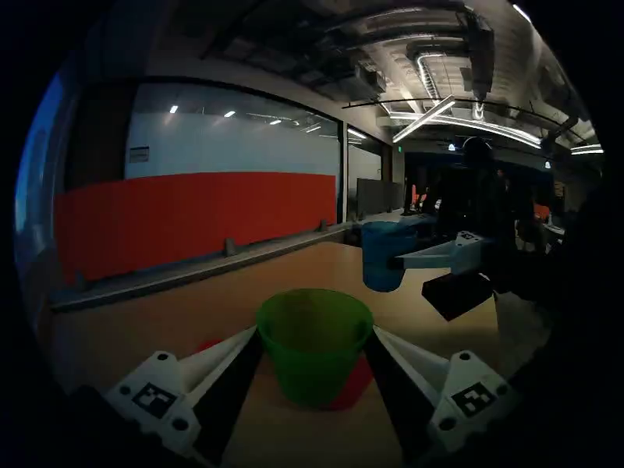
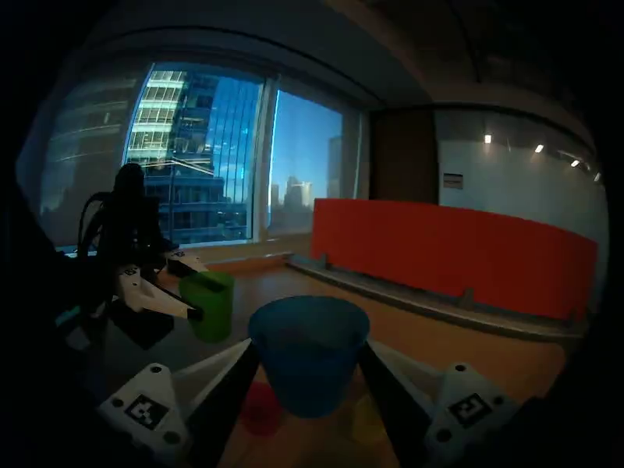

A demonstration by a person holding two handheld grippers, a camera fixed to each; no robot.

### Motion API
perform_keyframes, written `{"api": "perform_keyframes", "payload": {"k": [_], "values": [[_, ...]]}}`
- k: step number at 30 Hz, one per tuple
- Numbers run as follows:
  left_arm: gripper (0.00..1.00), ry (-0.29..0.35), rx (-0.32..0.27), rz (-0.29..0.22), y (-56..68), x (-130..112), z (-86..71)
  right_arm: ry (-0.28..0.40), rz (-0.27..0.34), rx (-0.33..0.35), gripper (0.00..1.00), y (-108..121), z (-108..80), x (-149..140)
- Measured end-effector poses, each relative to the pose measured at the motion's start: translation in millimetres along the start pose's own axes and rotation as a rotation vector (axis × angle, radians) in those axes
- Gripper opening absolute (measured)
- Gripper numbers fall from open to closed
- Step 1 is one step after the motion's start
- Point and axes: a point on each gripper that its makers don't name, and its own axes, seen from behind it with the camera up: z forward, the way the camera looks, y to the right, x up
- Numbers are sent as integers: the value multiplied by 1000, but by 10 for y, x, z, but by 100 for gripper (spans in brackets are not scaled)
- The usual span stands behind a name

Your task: Pour water

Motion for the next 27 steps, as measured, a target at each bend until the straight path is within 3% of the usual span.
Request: {"api": "perform_keyframes", "payload": {"k": [12, 27], "values": [[86, 15, -21, 11, 67, 26, 10, 5, -53, 12, 88, 0, 71, 152], [86, 6, -68, 32, 273, 6, 131, 0, -223, 49, 87, -39, 252, 333]]}}
